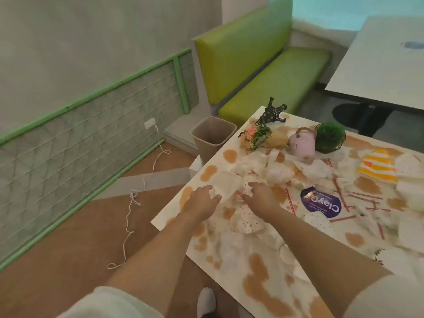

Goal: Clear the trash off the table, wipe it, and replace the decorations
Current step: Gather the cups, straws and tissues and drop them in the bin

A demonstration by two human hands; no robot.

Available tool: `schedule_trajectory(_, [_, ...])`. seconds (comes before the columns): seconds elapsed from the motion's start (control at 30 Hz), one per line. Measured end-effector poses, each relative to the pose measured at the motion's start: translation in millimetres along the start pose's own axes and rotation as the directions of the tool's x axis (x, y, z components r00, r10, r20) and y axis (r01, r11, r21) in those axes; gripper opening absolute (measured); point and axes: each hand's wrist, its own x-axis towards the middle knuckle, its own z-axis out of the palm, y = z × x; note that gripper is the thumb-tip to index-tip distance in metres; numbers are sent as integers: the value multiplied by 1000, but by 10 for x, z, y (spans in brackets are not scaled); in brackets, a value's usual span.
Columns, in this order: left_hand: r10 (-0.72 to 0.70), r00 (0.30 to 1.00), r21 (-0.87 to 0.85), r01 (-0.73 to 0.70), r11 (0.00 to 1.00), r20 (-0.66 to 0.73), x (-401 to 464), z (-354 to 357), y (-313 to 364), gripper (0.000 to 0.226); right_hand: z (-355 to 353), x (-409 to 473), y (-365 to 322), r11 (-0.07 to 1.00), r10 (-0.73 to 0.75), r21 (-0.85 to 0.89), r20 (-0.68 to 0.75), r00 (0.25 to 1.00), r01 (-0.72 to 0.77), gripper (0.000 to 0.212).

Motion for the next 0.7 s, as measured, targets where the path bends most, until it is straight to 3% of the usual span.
schedule_trajectory(0.13, [-82, 996, 147, 78, 986, 25, 330, -51, -67, 57, 127, 222, -124, 964, 185, 197, -14, 983, -179, 57])
schedule_trajectory(0.23, [-65, 996, 216, 52, 975, 57, 560, -104, -42, 55, 236, 397, -165, 932, 266, 267, -44, 963, -245, 60])
schedule_trajectory(0.47, [-51, 988, 318, 1, 948, 147, 824, -32, -48, 54, 498, 491, -199, 772, 386, 556, -24, 922, -309, 57])
schedule_trajectory(0.7, [-75, 972, 236, 21, 971, 224, 897, 12, -45, 67, 499, 448, -236, 616, 449, 731, -20, 893, -293, 51])
